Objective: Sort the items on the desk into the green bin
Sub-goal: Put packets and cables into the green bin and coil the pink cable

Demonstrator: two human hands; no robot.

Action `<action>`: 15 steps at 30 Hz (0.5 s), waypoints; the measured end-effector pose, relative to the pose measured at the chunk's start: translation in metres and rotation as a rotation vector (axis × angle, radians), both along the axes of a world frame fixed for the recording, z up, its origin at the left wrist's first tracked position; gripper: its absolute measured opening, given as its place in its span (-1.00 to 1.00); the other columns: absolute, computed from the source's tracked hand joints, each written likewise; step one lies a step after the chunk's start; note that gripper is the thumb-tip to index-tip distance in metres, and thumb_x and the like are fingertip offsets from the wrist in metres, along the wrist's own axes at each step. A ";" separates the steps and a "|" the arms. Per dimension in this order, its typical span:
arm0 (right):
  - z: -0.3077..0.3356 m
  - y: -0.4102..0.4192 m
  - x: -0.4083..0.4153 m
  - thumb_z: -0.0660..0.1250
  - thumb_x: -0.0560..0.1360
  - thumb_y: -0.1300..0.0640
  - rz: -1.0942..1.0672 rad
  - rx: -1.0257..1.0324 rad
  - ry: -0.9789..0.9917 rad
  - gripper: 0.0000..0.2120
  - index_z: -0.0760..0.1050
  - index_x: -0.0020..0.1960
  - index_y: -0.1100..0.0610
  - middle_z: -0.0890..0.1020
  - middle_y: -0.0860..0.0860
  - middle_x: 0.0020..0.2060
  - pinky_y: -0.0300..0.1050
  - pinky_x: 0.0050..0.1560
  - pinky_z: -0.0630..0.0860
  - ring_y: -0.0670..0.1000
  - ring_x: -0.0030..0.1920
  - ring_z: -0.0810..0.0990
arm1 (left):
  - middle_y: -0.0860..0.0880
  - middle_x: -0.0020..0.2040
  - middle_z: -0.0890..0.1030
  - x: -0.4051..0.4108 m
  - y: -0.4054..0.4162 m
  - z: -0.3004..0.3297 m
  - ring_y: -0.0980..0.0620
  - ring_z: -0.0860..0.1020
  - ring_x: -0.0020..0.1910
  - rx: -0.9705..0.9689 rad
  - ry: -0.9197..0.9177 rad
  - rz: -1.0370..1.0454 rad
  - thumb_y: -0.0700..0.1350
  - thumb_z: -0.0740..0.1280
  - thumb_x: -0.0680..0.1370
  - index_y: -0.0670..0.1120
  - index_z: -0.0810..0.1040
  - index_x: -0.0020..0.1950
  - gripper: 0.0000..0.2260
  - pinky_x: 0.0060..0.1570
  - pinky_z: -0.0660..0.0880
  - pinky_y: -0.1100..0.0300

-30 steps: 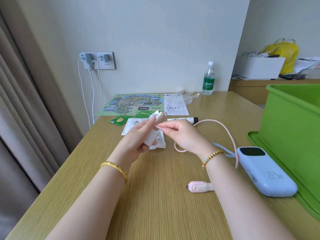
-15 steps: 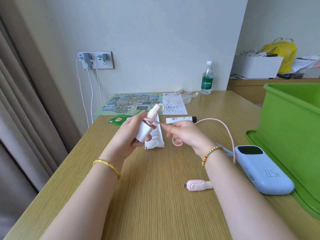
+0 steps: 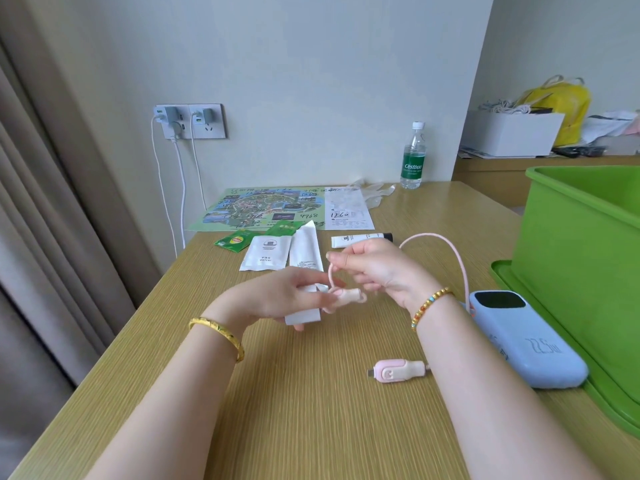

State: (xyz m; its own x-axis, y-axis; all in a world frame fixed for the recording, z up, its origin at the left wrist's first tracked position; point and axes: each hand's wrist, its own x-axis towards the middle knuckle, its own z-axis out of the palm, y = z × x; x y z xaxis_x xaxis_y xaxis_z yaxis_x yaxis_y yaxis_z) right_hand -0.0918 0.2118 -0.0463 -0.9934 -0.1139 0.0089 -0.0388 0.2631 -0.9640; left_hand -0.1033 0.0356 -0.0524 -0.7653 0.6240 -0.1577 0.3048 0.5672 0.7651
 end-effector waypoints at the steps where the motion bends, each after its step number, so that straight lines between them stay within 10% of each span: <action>1: 0.002 -0.001 0.001 0.32 0.51 0.10 0.016 -0.031 0.032 -0.82 0.58 -0.21 0.16 0.32 -0.14 -0.60 -0.33 -0.59 0.09 -0.17 -0.59 0.18 | 0.16 -0.27 0.61 -0.002 0.001 -0.001 0.13 0.53 -0.48 0.024 0.043 0.086 0.16 0.29 0.50 0.17 0.57 -0.07 -0.88 -0.50 0.39 0.41; 7: 0.003 -0.020 0.011 0.17 0.58 0.24 0.164 -0.008 0.126 -0.74 0.53 0.18 0.08 0.35 -0.04 -0.44 -0.27 -0.46 0.18 -0.10 -0.47 0.24 | -0.01 -0.20 0.54 -0.014 -0.002 -0.002 0.07 0.55 -0.51 0.373 0.084 0.537 0.05 0.25 0.55 -0.04 0.49 0.03 -0.81 -0.61 0.24 0.40; 15: 0.003 -0.011 0.007 0.16 0.59 0.22 0.116 0.002 0.109 -0.78 0.57 0.00 0.03 0.36 -0.02 -0.43 -0.33 -0.52 0.08 -0.10 -0.50 0.20 | 0.03 -0.18 0.60 -0.012 -0.013 -0.001 0.11 0.51 -0.39 0.703 -0.214 0.239 -0.05 0.31 0.53 0.03 0.47 -0.04 -0.95 -0.55 0.31 0.34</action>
